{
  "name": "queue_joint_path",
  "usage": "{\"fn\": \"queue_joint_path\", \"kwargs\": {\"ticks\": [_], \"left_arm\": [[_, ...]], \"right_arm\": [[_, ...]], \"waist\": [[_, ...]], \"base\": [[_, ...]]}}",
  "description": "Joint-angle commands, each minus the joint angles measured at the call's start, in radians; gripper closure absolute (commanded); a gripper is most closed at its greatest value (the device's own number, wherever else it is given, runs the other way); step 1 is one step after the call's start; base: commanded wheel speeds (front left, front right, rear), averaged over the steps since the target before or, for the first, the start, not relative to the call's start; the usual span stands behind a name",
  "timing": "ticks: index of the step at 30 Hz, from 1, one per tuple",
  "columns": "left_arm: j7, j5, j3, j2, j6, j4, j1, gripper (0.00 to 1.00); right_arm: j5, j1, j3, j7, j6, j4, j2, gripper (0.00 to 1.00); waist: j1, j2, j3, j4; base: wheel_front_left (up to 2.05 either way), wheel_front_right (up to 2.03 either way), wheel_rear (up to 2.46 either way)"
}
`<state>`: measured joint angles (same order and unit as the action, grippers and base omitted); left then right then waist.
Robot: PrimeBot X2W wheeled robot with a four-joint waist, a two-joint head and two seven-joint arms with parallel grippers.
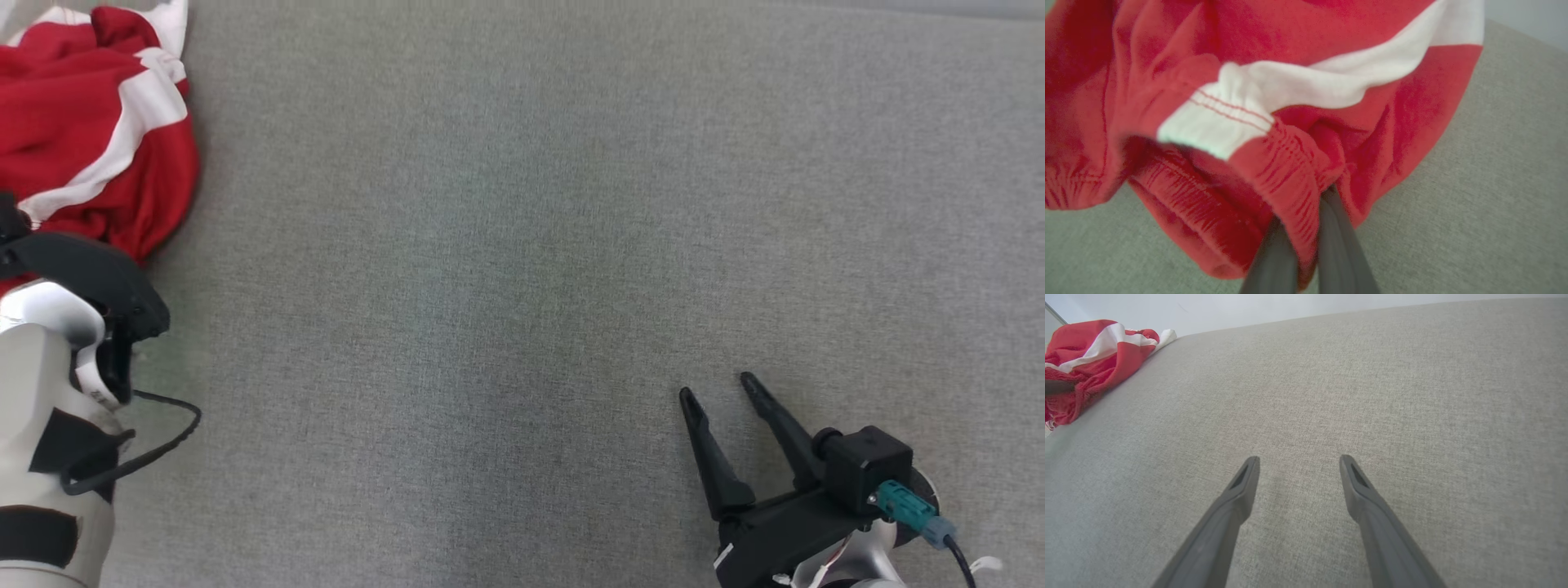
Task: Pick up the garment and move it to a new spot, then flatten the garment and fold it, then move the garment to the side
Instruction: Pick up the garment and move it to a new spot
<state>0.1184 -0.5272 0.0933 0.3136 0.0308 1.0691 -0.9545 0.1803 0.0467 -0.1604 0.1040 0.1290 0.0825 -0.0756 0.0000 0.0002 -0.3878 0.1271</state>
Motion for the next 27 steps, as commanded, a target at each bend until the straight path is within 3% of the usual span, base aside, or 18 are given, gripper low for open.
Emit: {"fn": "queue_joint_path", "kwargs": {"ticks": [1, 8, 17, 23, 27], "left_arm": [[-0.013, 0.014, 0.003, 0.008, 0.000, 0.003, -0.008, 1.00], [-0.023, 0.045, 0.041, 0.054, -0.024, -0.031, -0.037, 1.00], [0.013, 0.084, 0.091, 0.089, -0.044, -0.158, -0.109, 1.00], [0.010, 0.055, 0.096, 0.041, -0.049, -0.270, -0.129, 1.00], [0.004, 0.013, 0.090, -0.038, -0.041, -0.374, -0.107, 1.00]], "right_arm": [[0.012, 0.009, -0.007, -0.010, 0.003, -0.016, 0.005, 0.00], [0.058, -0.009, -0.020, -0.062, 0.003, -0.106, 0.021, 0.00], [0.108, -0.040, 0.026, -0.132, 0.003, -0.181, 0.025, 0.00], [0.125, -0.056, 0.048, -0.152, 0.003, -0.206, 0.026, 0.00], [0.108, -0.059, 0.057, -0.142, 0.003, -0.200, 0.025, 0.00]], "waist": [[0.0000, -0.0002, 0.068, 0.017], [0.0000, -0.0002, 0.247, 0.010], [0.0000, -0.0002, 0.423, -0.073], [0.0000, -0.0002, 0.459, -0.134], [0.0000, -0.0002, 0.463, -0.199]], "base": [[0.00, 0.00, 0.00], [0.00, 0.00, 0.00], [0.00, 0.00, 0.00], [0.00, 0.00, 0.00], [0.00, 0.00, 0.00]]}}
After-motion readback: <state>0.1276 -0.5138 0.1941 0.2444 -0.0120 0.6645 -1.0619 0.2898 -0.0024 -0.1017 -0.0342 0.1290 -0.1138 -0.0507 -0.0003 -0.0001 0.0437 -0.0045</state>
